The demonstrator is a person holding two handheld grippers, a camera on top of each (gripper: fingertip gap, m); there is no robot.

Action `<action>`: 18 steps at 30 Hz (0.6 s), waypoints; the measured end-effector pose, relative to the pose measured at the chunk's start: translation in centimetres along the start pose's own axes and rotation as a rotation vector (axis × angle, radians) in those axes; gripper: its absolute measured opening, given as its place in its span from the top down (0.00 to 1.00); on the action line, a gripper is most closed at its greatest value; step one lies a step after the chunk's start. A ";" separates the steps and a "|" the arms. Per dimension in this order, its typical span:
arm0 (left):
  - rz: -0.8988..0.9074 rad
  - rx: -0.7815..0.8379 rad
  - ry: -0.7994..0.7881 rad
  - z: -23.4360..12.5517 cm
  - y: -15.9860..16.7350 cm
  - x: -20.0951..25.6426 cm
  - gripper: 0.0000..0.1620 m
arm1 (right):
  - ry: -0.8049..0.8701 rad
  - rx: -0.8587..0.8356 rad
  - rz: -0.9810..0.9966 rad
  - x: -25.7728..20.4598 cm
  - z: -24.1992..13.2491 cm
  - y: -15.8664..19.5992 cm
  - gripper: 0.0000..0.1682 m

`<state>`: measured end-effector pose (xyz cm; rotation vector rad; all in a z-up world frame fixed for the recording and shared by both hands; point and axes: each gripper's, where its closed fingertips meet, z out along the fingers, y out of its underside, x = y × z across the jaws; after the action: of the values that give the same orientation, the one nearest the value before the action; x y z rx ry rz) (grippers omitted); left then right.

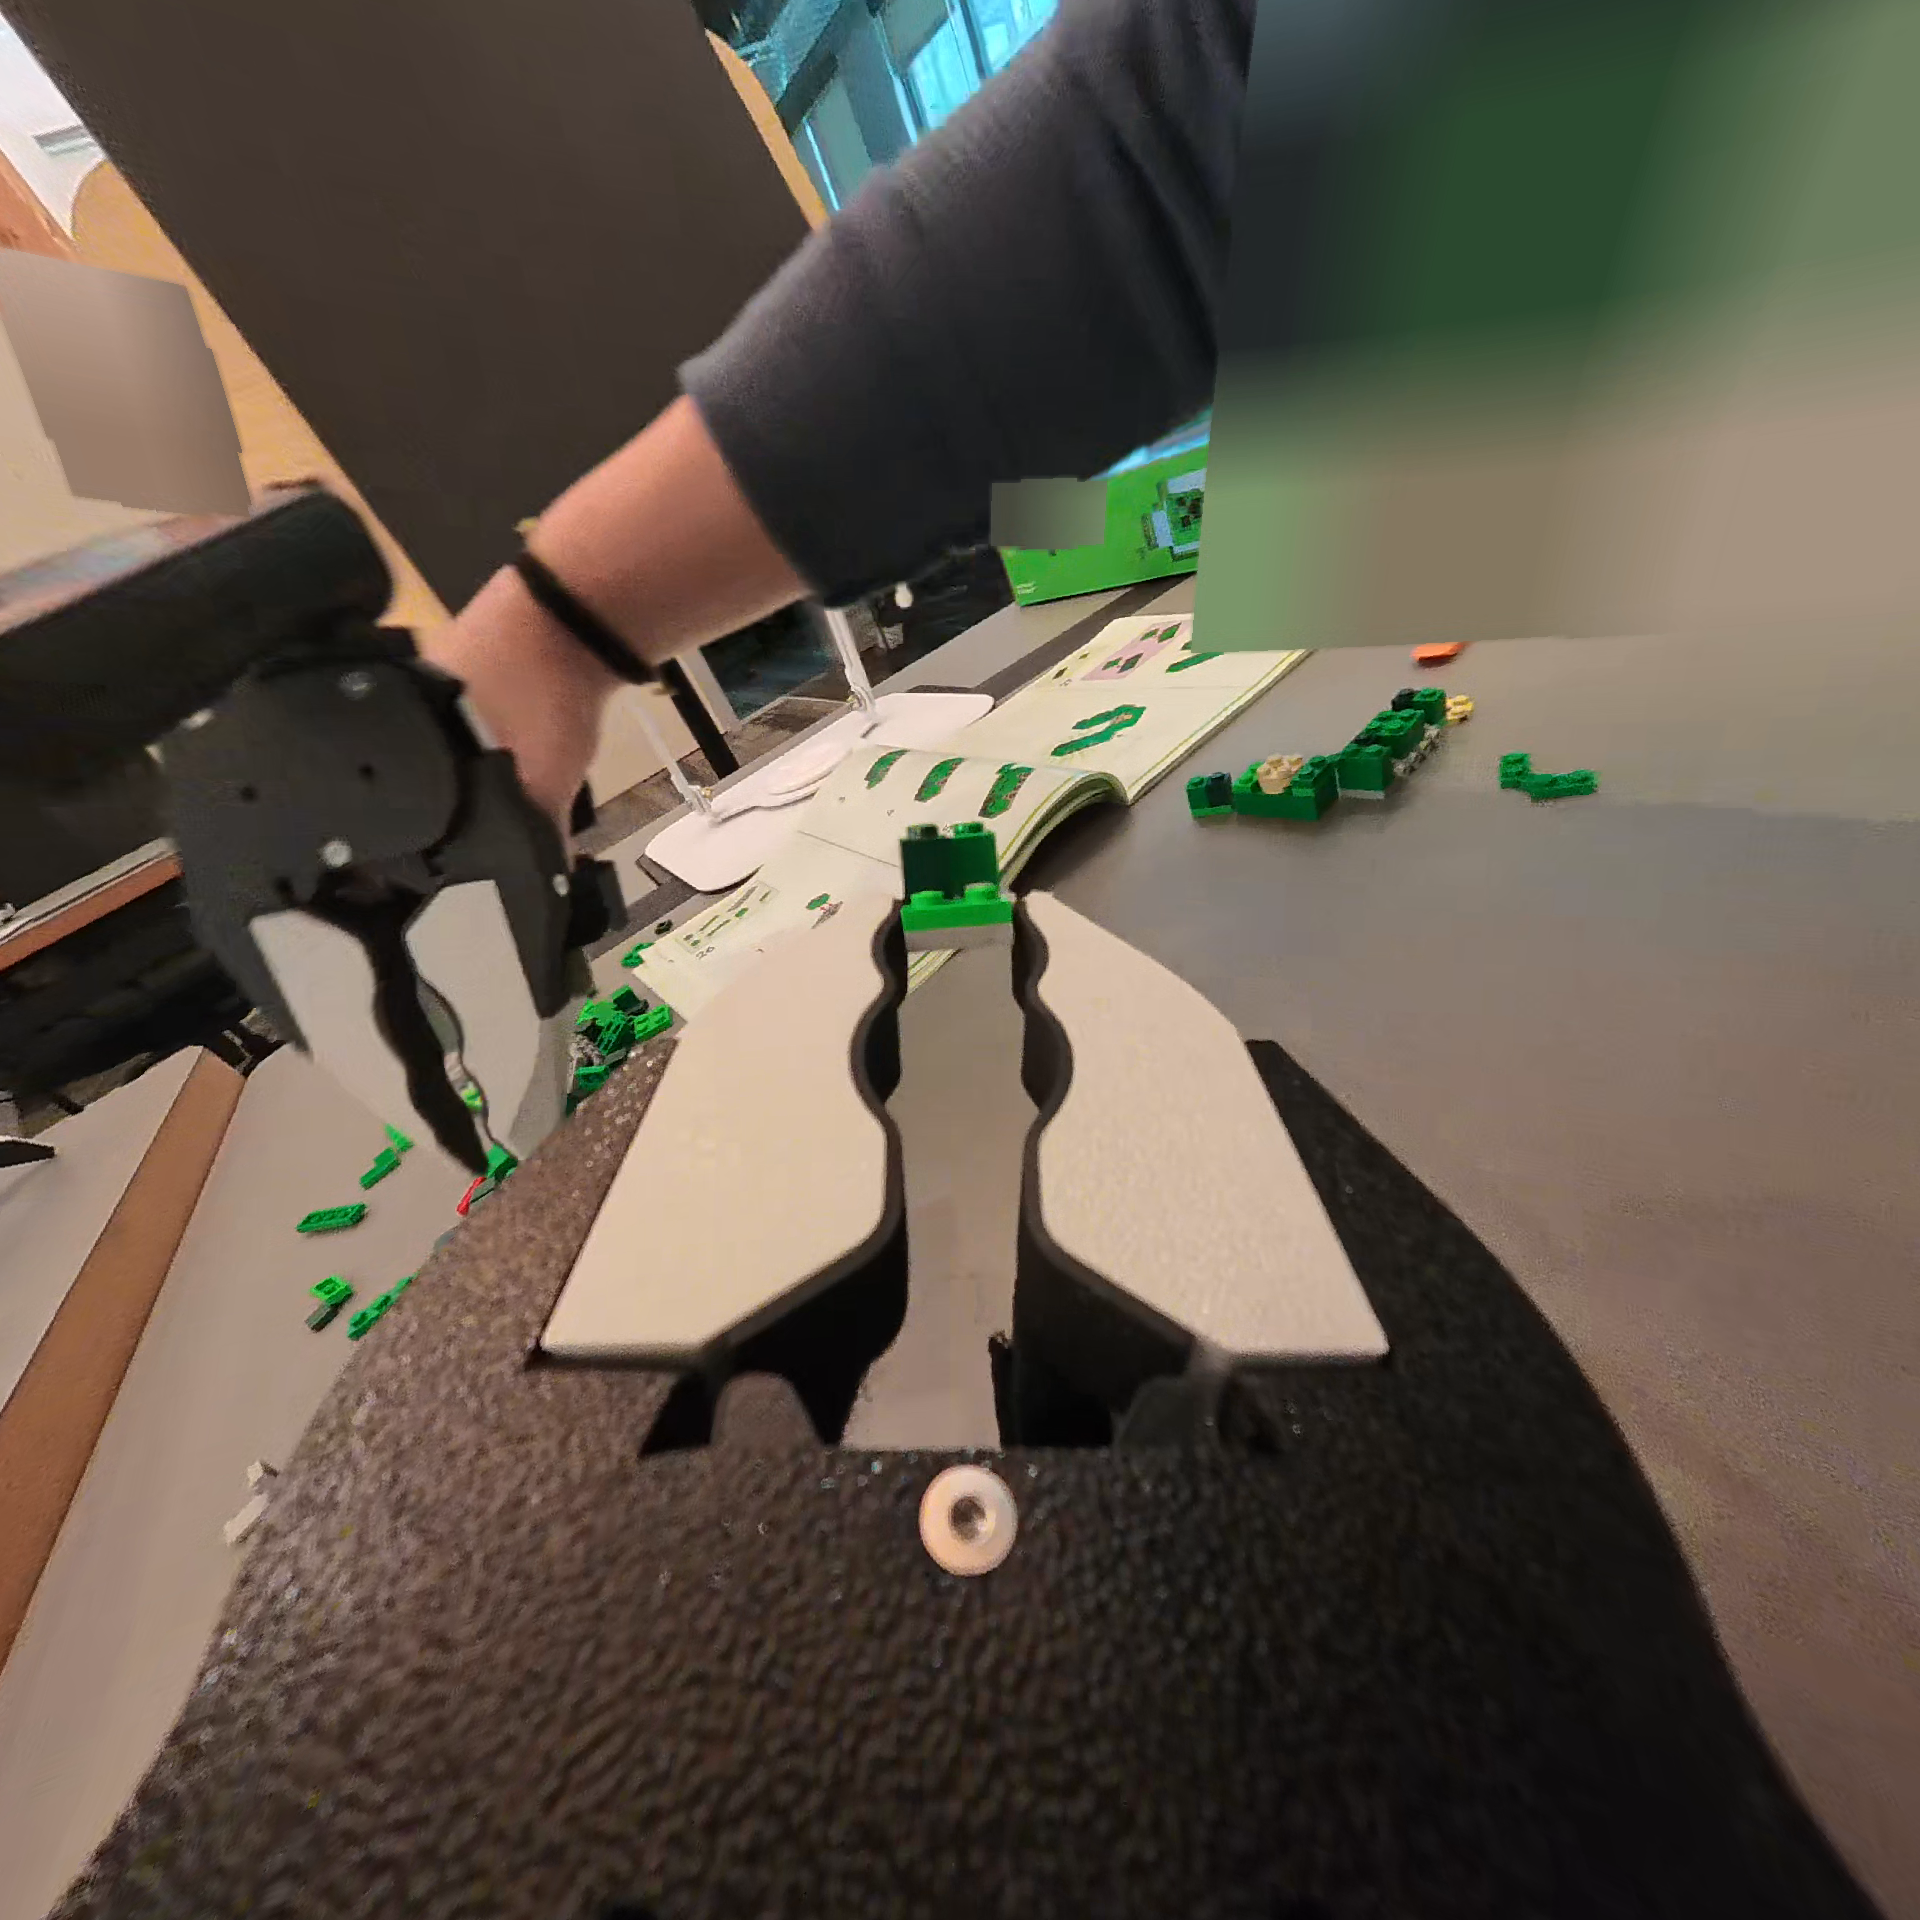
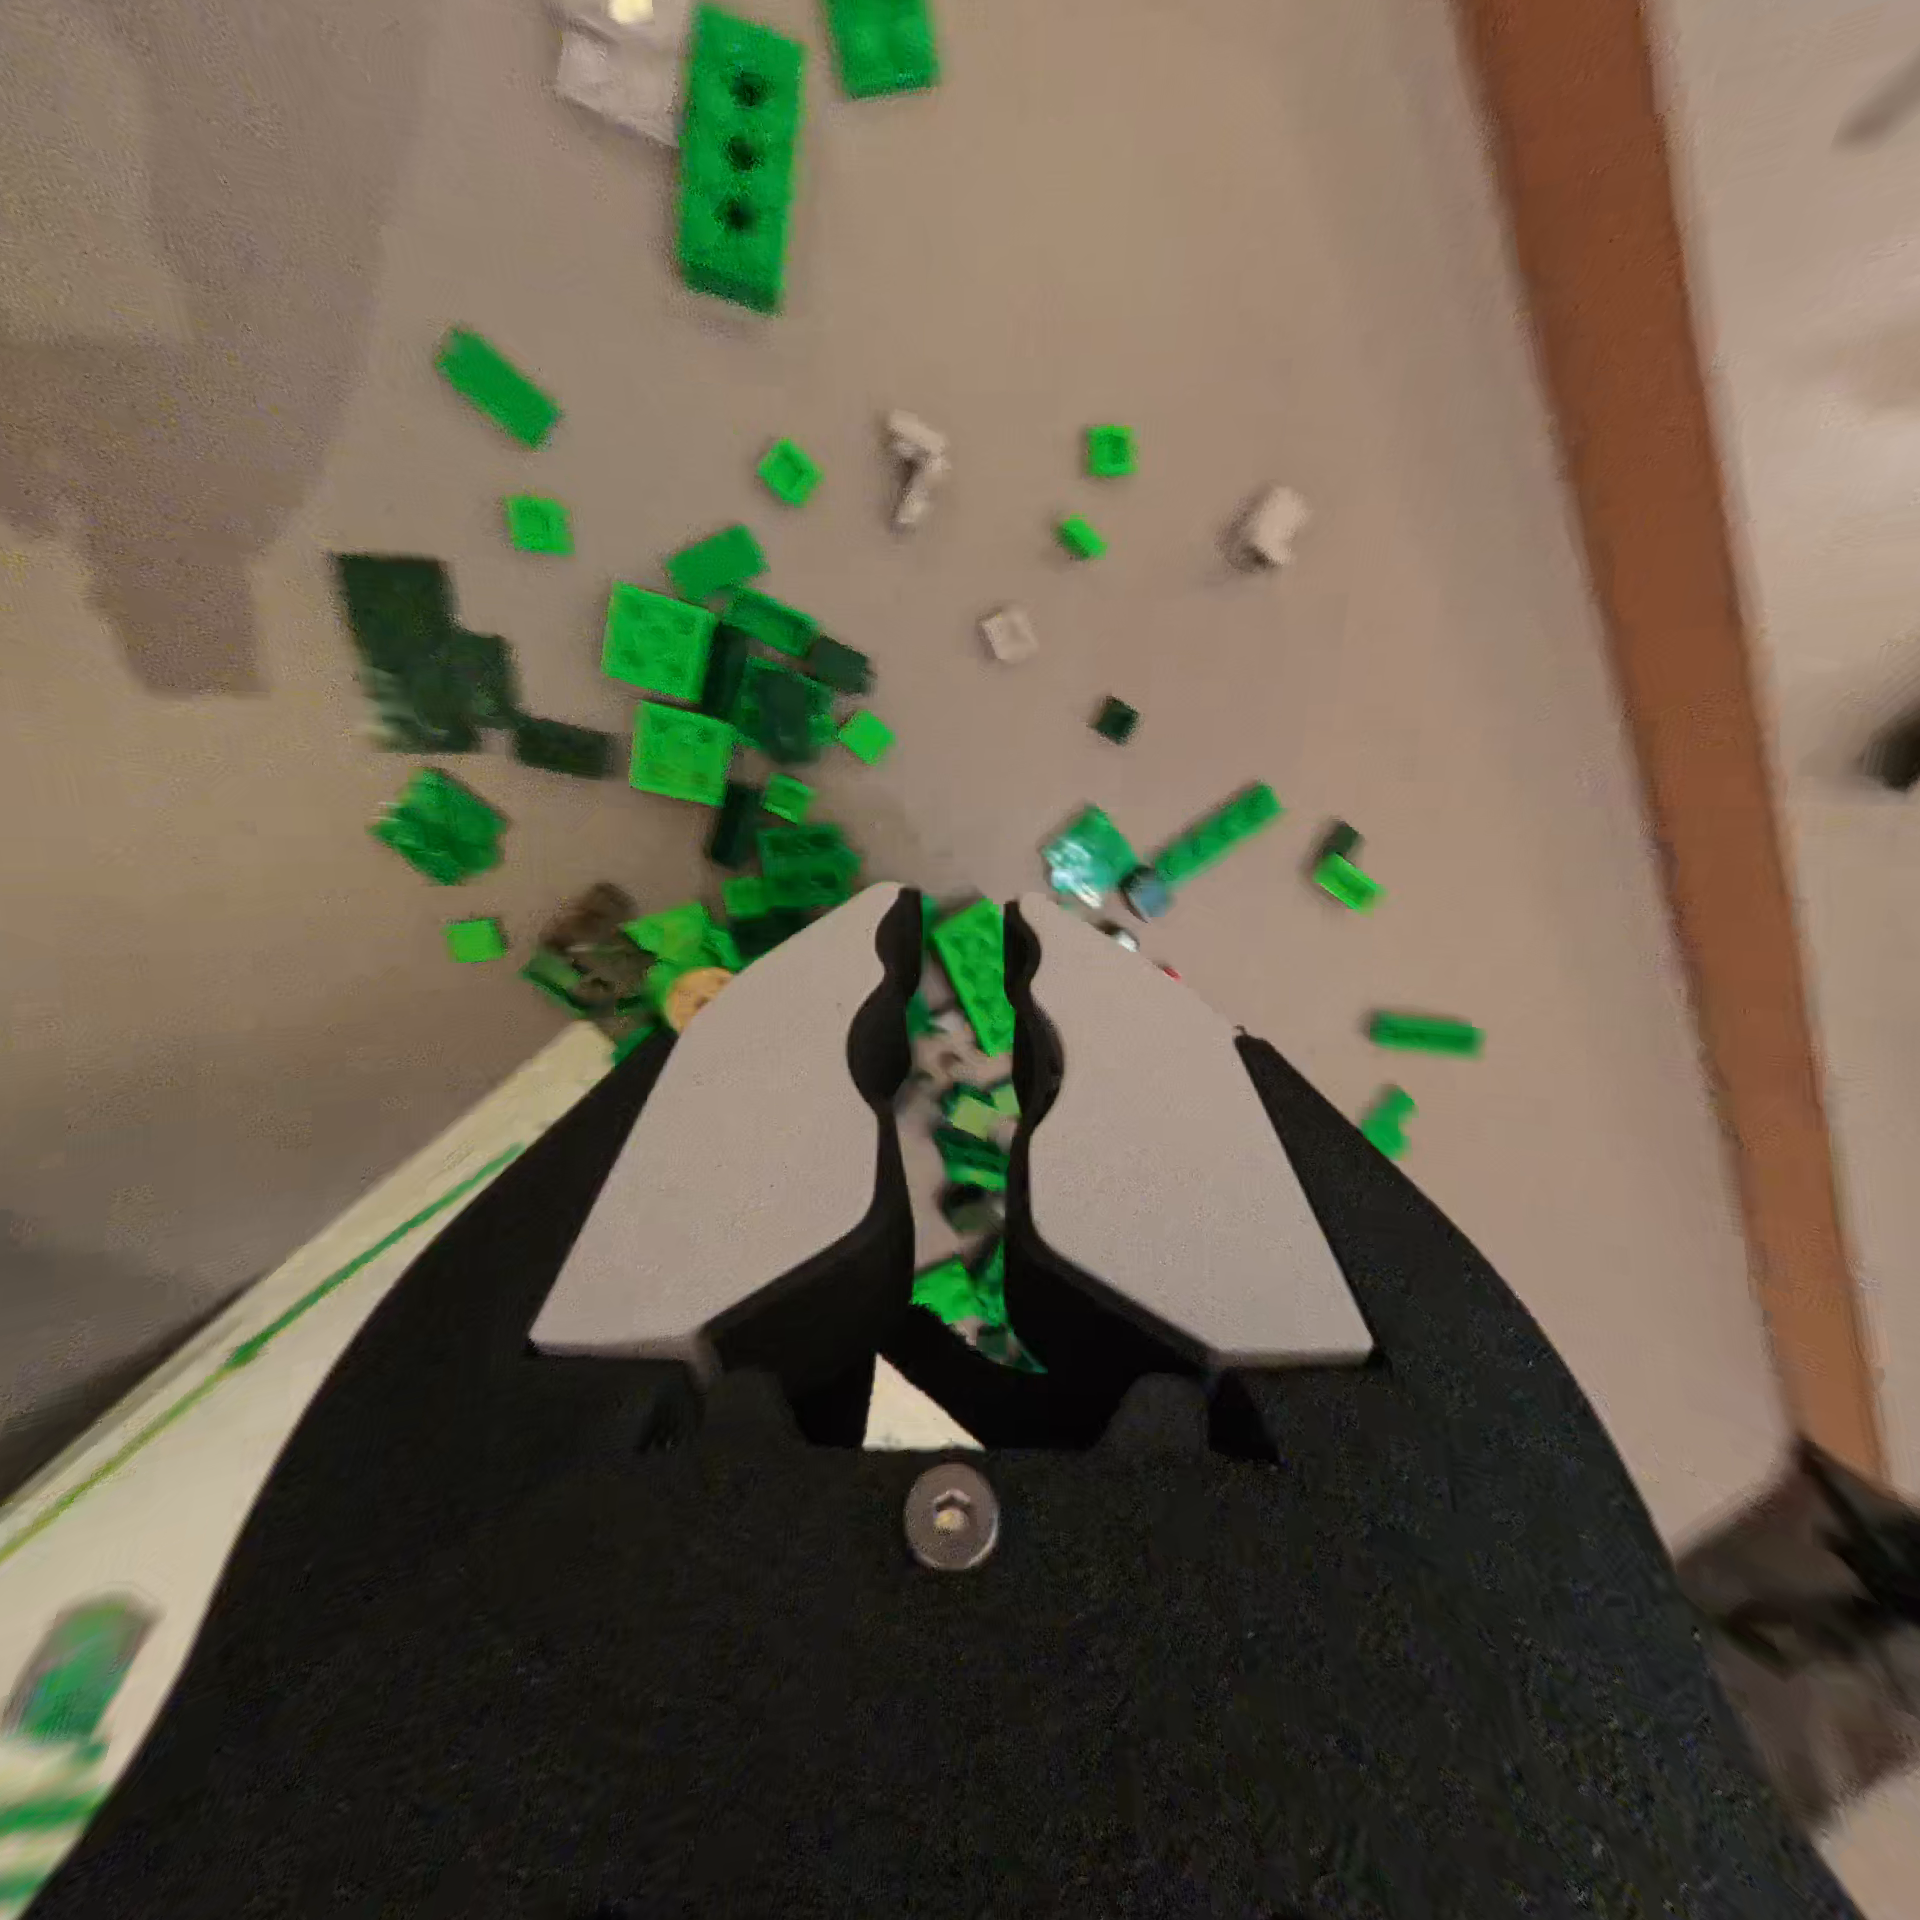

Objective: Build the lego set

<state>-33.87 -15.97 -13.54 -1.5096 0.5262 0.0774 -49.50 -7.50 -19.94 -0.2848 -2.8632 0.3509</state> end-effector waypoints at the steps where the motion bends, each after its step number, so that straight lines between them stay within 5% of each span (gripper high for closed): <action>1: -0.001 -0.001 0.002 0.0 0.0 0.0 0.89 | -0.102 0.010 -0.001 -0.9 0.2 -0.9 0.92; 11: -0.023 -0.011 0.017 0.1 0.3 0.0 0.89 | -0.216 -0.079 -0.217 -2.5 1.8 -2.4 0.95; 18: -0.024 -0.014 0.025 0.2 0.3 0.1 0.89 | -0.304 0.018 0.116 -2.1 2.2 -3.3 0.90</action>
<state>-33.83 -15.76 -13.91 -1.5321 0.5281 0.0442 -48.56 -11.56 -21.64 -0.4299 -3.1468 0.4787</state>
